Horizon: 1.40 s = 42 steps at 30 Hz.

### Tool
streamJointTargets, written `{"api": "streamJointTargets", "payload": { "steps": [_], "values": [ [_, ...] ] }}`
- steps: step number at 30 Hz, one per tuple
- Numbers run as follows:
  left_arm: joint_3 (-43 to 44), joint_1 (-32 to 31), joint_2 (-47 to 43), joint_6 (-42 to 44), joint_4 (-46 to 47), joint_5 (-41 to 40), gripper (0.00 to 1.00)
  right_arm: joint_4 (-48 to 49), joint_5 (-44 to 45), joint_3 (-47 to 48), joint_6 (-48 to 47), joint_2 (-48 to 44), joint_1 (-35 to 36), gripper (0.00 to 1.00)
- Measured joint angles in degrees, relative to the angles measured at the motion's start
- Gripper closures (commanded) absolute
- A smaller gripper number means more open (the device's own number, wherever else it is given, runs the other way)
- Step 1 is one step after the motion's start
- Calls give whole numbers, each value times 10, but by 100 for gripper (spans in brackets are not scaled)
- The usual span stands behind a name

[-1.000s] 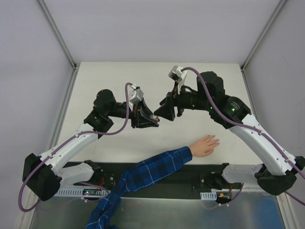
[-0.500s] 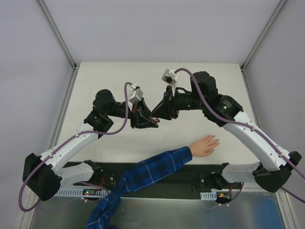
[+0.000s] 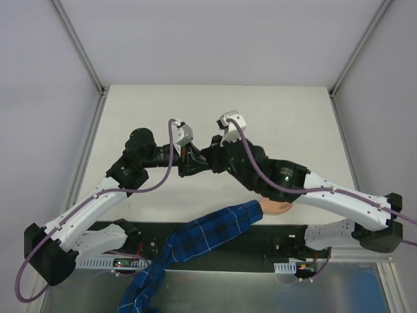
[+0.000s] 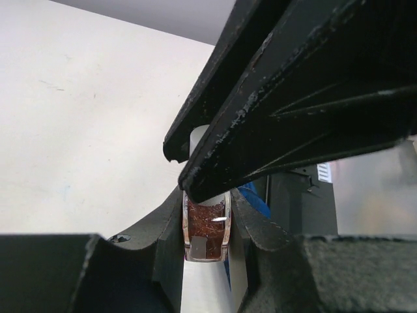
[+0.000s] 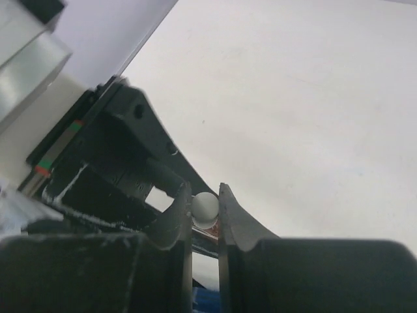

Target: Paint the nails

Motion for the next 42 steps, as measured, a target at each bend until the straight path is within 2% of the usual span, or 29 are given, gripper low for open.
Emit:
{"api": "streamJointTargets", "payload": {
  "steps": [2, 4, 5, 6, 10, 11, 13, 14, 17, 23, 30, 33, 34, 39, 40, 42],
  "values": [
    [-7, -4, -15, 13, -8, -16, 100, 4, 113, 1, 48, 15, 45, 100],
    [-13, -5, -21, 19, -11, -24, 100, 6, 165, 5, 70, 29, 61, 98],
    [-14, -5, -21, 20, -11, -28, 100, 7, 179, 8, 72, 36, 63, 84],
    [-15, -5, -20, 20, -11, -33, 100, 8, 185, 11, 69, 41, 63, 76],
    [-15, -4, -19, 19, 5, -35, 100, -2, 136, 29, 4, 45, 49, 49],
    [-15, -1, -19, 19, 14, -35, 100, -12, 112, 38, -16, 45, 43, 32],
    [-15, 3, -19, 19, 19, -34, 100, -33, 80, 57, -52, 44, 29, 24],
    [-15, 3, -19, 18, 19, -33, 100, -41, 55, 66, -67, 40, 17, 16],
    [-14, 3, -18, 16, 30, -28, 100, -60, -17, 75, -97, 20, -10, 10],
    [3, 3, 9, 3, 39, 37, 100, -84, -259, 74, -166, -37, -90, 13],
    [19, 3, 62, -63, 89, 166, 100, -92, -455, 63, -213, -47, -167, 23],
    [20, 3, 67, -81, 99, 195, 100, -93, -507, 50, -229, -45, -184, 31],
    [20, 3, 67, -87, 104, 204, 100, -95, -519, 49, -233, -43, -186, 36],
    [22, 3, 67, -99, 117, 224, 100, -94, -556, 46, -245, -26, -188, 52],
    [22, 3, 67, -101, 118, 225, 100, -92, -559, 43, -246, -24, -188, 63],
    [22, 3, 67, -103, 119, 229, 100, -91, -564, 39, -247, -21, -188, 75]
  ]
}}
